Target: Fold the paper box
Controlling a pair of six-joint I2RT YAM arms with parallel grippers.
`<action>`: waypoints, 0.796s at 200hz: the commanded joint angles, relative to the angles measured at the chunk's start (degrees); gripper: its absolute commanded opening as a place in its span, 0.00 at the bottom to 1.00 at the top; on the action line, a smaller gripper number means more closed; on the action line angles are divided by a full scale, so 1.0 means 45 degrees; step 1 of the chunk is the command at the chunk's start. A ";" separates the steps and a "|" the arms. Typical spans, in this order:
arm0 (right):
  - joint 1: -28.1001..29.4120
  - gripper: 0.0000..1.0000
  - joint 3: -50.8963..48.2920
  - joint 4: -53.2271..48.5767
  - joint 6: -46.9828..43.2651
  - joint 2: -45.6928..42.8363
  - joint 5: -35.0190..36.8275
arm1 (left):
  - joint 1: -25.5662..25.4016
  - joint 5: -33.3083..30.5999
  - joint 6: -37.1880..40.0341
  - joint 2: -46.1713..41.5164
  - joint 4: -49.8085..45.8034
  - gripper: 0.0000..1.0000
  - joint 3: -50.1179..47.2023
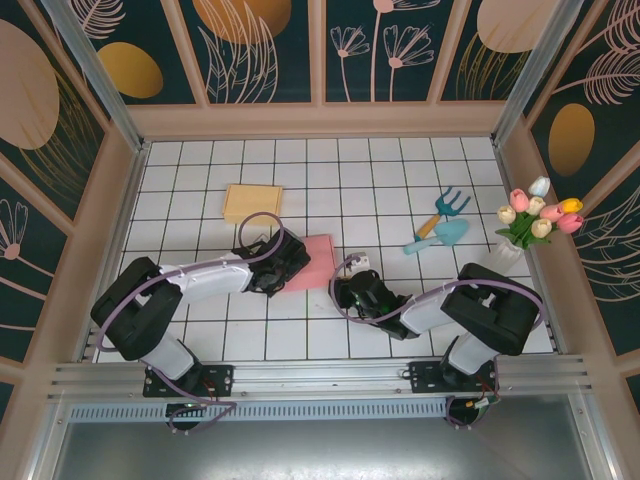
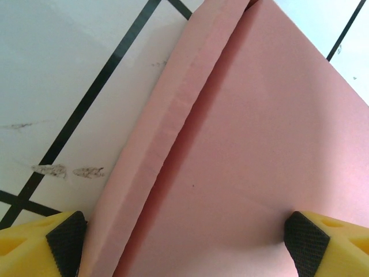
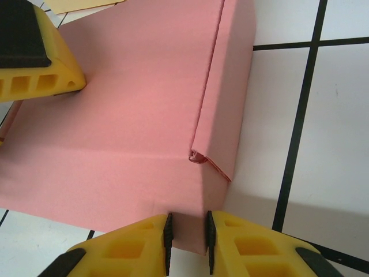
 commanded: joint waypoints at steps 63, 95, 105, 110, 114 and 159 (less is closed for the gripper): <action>0.0255 0.26 0.0294 0.0129 0.0012 -0.0346 -0.0072 | -0.0240 0.0750 0.0355 0.1340 -0.1103 0.89 -0.0584; 0.0056 0.26 0.0257 0.0042 -0.0108 -0.0288 -0.0003 | 0.0087 -0.0223 0.0407 0.1448 -0.1551 0.89 -0.0732; -0.0035 0.26 0.0254 0.0026 -0.0170 -0.0239 0.0024 | 0.0169 -0.0405 0.0511 0.1443 -0.1603 0.89 -0.0778; -0.0080 0.26 0.0254 0.0023 -0.0182 -0.0214 0.0034 | 0.0196 -0.0440 0.0569 0.1475 -0.1589 0.89 -0.0827; -0.0118 0.26 0.0254 0.0037 -0.0202 -0.0187 0.0036 | 0.0227 -0.0450 0.0610 0.1494 -0.1589 0.89 -0.0850; -0.0492 0.26 0.0386 0.0265 -0.0527 0.0560 0.0084 | 0.0469 -0.0031 0.1162 0.2500 -0.1086 0.89 -0.0975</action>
